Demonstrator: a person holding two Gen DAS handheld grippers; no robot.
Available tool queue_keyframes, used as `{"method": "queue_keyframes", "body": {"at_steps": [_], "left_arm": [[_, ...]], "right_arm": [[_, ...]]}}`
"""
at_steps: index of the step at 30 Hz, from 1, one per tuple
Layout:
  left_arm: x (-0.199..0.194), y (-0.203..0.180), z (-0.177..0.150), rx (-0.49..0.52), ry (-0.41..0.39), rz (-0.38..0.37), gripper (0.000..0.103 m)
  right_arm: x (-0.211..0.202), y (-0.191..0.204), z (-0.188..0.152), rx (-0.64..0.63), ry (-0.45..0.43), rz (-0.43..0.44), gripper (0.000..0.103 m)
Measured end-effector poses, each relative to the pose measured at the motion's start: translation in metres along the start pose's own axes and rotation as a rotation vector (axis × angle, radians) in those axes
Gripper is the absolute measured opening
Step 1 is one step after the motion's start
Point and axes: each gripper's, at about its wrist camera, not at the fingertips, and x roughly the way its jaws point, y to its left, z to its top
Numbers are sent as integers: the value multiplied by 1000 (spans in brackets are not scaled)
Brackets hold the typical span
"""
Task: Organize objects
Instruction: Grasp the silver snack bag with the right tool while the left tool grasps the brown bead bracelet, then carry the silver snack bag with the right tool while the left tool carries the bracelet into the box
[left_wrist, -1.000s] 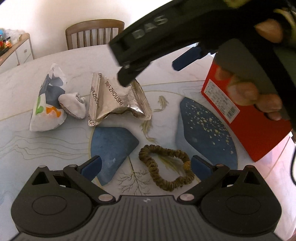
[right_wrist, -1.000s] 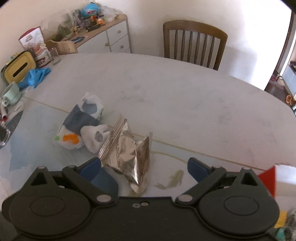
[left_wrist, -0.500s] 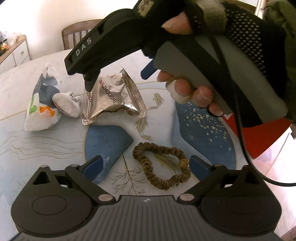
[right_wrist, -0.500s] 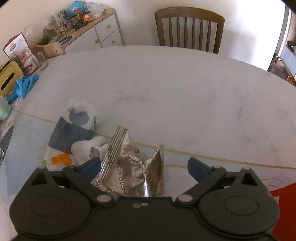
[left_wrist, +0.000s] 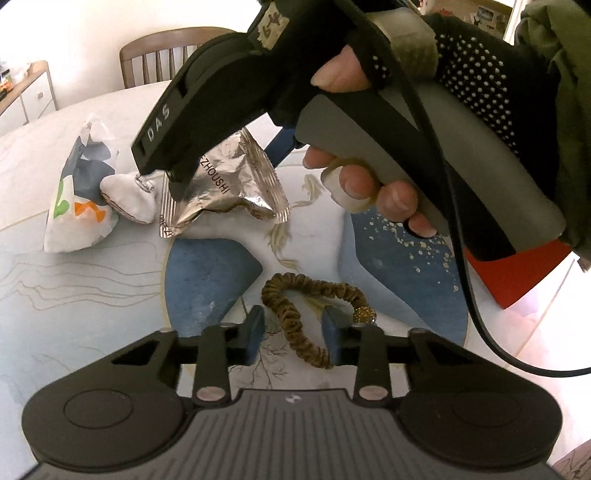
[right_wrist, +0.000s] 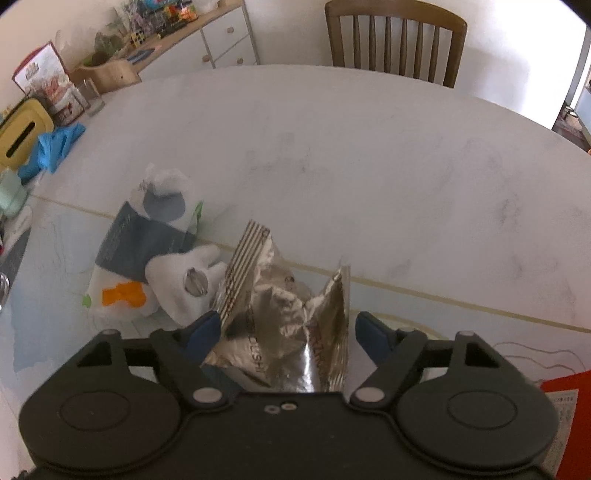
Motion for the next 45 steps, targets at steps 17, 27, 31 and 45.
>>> {"method": "queue_keyframes", "body": {"at_steps": [17, 27, 31, 45], "left_arm": [[-2, -2, 0, 13, 18, 34, 10], [-8, -2, 0, -24, 35, 44, 10], [-11, -7, -2, -19, 33, 55, 10], [-36, -31, 9, -26, -16, 73, 9]], "right_arm": [[-34, 2, -15, -18, -18, -15, 48], [-77, -7, -33, 15, -62, -23, 48], [-98, -13, -43, 29, -81, -24, 48], [-183, -58, -84, 85, -183, -47, 48]]}}
